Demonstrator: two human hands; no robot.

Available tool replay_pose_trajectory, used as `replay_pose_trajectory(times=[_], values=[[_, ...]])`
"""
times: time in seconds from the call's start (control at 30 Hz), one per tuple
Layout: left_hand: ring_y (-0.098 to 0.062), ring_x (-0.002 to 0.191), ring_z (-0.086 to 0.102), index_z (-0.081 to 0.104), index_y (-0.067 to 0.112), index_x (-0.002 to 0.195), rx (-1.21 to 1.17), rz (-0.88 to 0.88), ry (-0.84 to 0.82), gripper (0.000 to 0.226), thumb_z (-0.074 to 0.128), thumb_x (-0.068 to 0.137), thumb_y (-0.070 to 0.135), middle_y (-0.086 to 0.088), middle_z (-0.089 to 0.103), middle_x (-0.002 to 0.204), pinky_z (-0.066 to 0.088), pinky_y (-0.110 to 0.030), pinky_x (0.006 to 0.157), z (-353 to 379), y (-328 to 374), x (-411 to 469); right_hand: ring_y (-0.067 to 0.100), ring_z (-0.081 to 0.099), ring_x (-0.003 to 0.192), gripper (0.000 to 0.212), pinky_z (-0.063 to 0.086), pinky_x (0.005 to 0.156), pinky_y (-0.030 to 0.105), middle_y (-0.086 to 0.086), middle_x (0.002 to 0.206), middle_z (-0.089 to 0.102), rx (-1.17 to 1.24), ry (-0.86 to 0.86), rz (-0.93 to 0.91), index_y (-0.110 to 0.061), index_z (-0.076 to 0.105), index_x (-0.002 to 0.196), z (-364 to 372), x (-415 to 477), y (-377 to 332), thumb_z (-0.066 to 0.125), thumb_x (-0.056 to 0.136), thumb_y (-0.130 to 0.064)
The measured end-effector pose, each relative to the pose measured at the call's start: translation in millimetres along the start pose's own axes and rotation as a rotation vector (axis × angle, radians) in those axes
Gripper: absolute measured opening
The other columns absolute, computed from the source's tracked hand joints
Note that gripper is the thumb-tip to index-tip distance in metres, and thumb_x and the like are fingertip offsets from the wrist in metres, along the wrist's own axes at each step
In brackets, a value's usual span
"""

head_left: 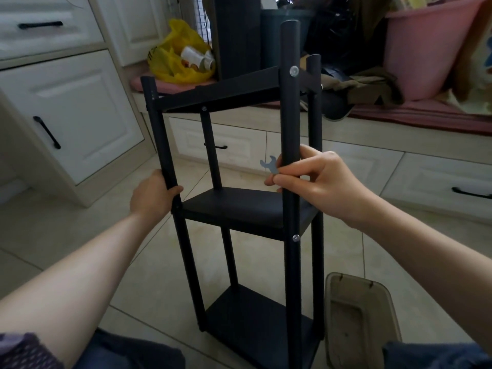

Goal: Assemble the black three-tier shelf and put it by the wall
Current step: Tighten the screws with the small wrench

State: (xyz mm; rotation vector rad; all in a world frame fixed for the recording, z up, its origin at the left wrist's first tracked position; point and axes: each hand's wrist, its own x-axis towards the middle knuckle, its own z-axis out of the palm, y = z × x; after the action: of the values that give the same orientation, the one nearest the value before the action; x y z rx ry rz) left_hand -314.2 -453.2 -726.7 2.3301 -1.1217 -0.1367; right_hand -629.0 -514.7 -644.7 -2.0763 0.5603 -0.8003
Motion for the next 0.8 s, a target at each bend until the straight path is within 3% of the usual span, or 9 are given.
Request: replay_pose_trajectory(times=[0.27, 0.37, 0.43, 0.47, 0.53, 0.6, 0.67, 0.73, 0.8], values=[[-0.042, 0.114, 0.059, 0.049, -0.003, 0.132, -0.024, -0.067, -0.026, 0.041, 0.064, 0.098, 0.014, -0.025, 0.061, 0.127, 0.046, -0.043, 0.083, 0.8, 5.9, -0.7, 0.01, 0.063, 0.103, 0.015, 0.052, 0.096, 0.027, -0.001, 0.104, 0.064, -0.035, -0.014, -0.051, -0.026, 0.078, 0.094, 3.7, 3.0, -2.6, 0.069, 0.09, -0.015], [-0.044, 0.129, 0.05, 0.019, -0.009, 0.151, 0.063, -0.136, -0.192, 0.068, 0.059, 0.1, 0.013, -0.032, 0.043, 0.146, 0.046, -0.046, 0.101, -3.0, 23.3, -12.8, 0.007, 0.064, 0.104, 0.015, 0.051, 0.094, 0.022, -0.007, 0.103, 0.066, -0.037, -0.032, -0.063, -0.023, 0.078, 0.096, 5.2, 4.1, -5.1, 0.068, 0.09, -0.014], [-0.042, 0.143, 0.037, -0.002, -0.007, 0.156, 0.187, -0.111, -0.332, 0.086, 0.058, 0.102, 0.023, -0.029, 0.015, 0.163, 0.038, -0.045, 0.114, -6.3, 41.4, -29.7, 0.005, 0.065, 0.101, 0.015, 0.051, 0.092, 0.02, -0.013, 0.099, 0.065, -0.031, -0.046, -0.053, -0.022, 0.078, 0.097, 5.0, 5.1, -7.1, 0.067, 0.091, -0.014], [-0.04, 0.145, 0.035, -0.001, -0.002, 0.158, 0.237, -0.052, -0.383, 0.086, 0.058, 0.102, 0.027, -0.025, 0.007, 0.166, 0.037, -0.043, 0.115, -9.9, 51.2, -39.2, 0.005, 0.066, 0.099, 0.014, 0.051, 0.091, 0.02, -0.014, 0.096, 0.065, -0.029, -0.052, -0.044, -0.021, 0.078, 0.097, 5.0, 5.5, -8.3, 0.067, 0.091, -0.014], [-0.029, 0.135, 0.048, 0.024, 0.014, 0.158, 0.194, 0.134, -0.497, 0.069, 0.06, 0.1, 0.027, -0.014, 0.027, 0.163, 0.045, -0.035, 0.105, -18.1, 69.2, -54.4, 0.004, 0.066, 0.091, 0.014, 0.051, 0.084, 0.019, -0.013, 0.091, 0.064, -0.041, -0.058, -0.032, -0.02, 0.078, 0.098, 5.3, 6.2, -11.0, 0.067, 0.091, -0.014], [-0.012, 0.123, 0.055, 0.04, 0.029, 0.151, -0.027, 0.266, -0.638, 0.059, 0.062, 0.098, 0.02, 0.001, 0.048, 0.151, 0.044, -0.021, 0.095, -27.1, 82.8, -69.1, 0.001, 0.064, 0.082, 0.013, 0.049, 0.078, 0.018, -0.013, 0.085, 0.063, -0.064, -0.066, -0.035, -0.02, 0.078, 0.098, 5.2, 6.3, -14.2, 0.068, 0.091, -0.015], [-0.005, 0.132, 0.049, 0.045, 0.04, 0.145, -0.247, 0.322, -0.778, 0.06, 0.065, 0.094, 0.015, 0.015, 0.052, 0.148, 0.038, -0.022, 0.104, -32.5, 92.5, -81.1, 0.004, 0.066, 0.088, 0.013, 0.051, 0.084, 0.023, -0.008, 0.09, 0.068, -0.057, -0.077, -0.03, -0.016, 0.079, 0.098, 4.2, 6.1, -17.7, 0.068, 0.091, -0.014], [0.004, 0.126, 0.055, 0.057, 0.041, 0.131, -0.452, 0.337, -0.859, 0.045, 0.067, 0.094, 0.016, 0.02, 0.063, 0.134, 0.04, -0.019, 0.103, -32.2, 100.4, -89.7, 0.008, 0.067, 0.095, 0.014, 0.052, 0.092, 0.028, -0.003, 0.097, 0.071, -0.065, -0.089, -0.031, -0.012, 0.078, 0.1, 2.7, 5.9, -20.3, 0.068, 0.091, -0.013], [0.003, 0.114, 0.064, 0.063, 0.031, 0.122, -0.571, 0.341, -0.843, 0.028, 0.065, 0.096, 0.021, 0.016, 0.073, 0.119, 0.046, -0.016, 0.095, -27.5, 105.3, -95.5, 0.004, 0.067, 0.093, 0.015, 0.051, 0.089, 0.023, -0.006, 0.095, 0.071, -0.093, -0.1, -0.047, -0.01, 0.078, 0.102, 2.3, 6.0, -22.5, 0.068, 0.091, -0.012]])
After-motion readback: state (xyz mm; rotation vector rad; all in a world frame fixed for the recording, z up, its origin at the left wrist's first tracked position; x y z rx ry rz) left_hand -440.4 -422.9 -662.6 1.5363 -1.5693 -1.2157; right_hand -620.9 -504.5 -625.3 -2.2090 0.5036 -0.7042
